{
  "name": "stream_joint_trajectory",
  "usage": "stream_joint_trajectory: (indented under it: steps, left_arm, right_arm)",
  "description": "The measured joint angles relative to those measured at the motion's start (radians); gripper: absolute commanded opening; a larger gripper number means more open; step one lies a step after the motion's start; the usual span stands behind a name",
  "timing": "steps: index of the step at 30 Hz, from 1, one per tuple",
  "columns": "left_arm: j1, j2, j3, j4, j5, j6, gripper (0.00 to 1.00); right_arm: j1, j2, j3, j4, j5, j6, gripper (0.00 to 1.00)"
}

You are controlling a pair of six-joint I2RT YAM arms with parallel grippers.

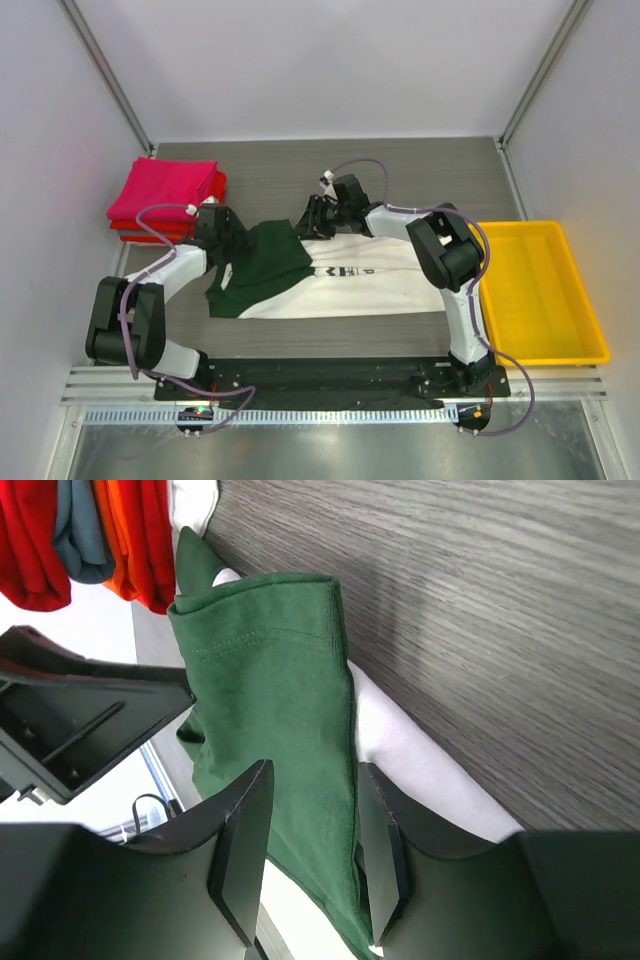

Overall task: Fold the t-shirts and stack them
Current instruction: Fold the tshirt

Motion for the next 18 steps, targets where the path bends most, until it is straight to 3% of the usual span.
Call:
stream_joint_trajectory:
  steps: [9,13,18]
  left_arm:
    - [0.000,0.092,0.024,0.030,0.018,0.000,0.39]
    - [0.000,0.092,0.025,0.034,0.017,0.001,0.32]
    - [0.000,0.069,0.024,0.034,0.017,0.003,0.13]
  right_arm:
    - [0.006,0.058,0.054,0.006,-0.029,0.008,0.39]
    - [0.010,0.076,0.064,0.006,-0.040,0.014,0.23]
    - [0.013,0.076,0.065,0.007,-0.053,0.019,0.08]
